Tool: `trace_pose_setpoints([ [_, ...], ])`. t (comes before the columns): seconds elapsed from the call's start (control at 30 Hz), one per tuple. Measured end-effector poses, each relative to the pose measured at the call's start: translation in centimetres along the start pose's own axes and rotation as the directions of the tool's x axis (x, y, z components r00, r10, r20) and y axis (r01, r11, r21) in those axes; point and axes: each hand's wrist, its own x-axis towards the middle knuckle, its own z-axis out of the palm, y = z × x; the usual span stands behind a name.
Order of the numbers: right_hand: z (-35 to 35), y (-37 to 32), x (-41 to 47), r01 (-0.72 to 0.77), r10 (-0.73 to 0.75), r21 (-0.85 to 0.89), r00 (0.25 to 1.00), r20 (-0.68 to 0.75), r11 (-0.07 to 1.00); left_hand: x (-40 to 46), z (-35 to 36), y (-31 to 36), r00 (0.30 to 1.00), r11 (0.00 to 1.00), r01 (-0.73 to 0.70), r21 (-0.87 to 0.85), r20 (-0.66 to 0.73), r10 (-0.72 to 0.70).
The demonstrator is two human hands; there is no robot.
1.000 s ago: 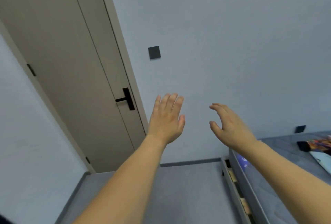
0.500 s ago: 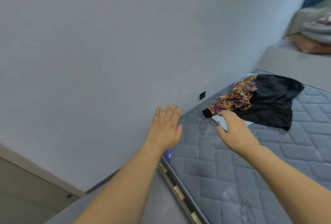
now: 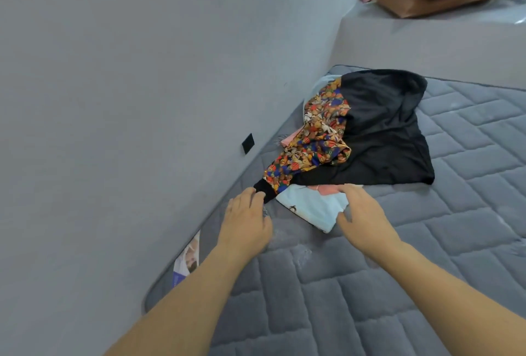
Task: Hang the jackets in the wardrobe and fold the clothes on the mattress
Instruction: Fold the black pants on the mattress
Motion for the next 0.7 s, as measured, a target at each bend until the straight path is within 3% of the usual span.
trace_pose_setpoints([
  [0.13,7.4,9.7,7.0,-0.106,0.099,-0.099,0.992,-0.074,0.989,11.1,10.7,0.1,0.990,0.993,-0.046,-0.110,0.128,0.060],
  [0.23,10.6,16.3,11.1,-0.090,0.054,-0.157,0.975,-0.216,0.984,18.5,16.9,3.3,0.961,0.933,-0.035,-0.357,0.245,0.130],
  [0.3,11.9,21.3,14.2,-0.090,0.024,-0.255,0.968,-0.251,0.963,23.4,20.3,6.2,0.952,0.876,-0.156,-0.457,0.168,0.257],
  [0.37,12.9,26.2,17.1,-0.158,0.065,-0.348,0.962,-0.263,0.924,28.4,23.8,7.7,0.933,0.878,-0.306,-0.367,0.069,0.354],
  [0.43,14.2,29.7,18.8,-0.242,0.156,-0.406,0.960,-0.234,0.881,31.7,27.3,7.4,0.944,0.945,-0.305,-0.121,0.092,0.316],
  [0.5,16.1,31.6,19.7,-0.257,0.171,-0.429,0.958,-0.228,0.866,32.7,30.6,6.1,0.951,0.951,-0.308,-0.011,-0.004,0.308],
  [0.6,16.9,32.6,20.7,-0.238,0.119,-0.393,0.945,-0.305,0.888,32.8,33.7,5.4,0.890,0.926,-0.376,0.022,-0.268,0.368],
  [0.7,16.3,32.7,21.3,-0.244,0.114,-0.366,0.932,-0.344,0.898,32.8,33.3,5.7,0.878,0.928,-0.370,0.048,-0.308,0.366],
])
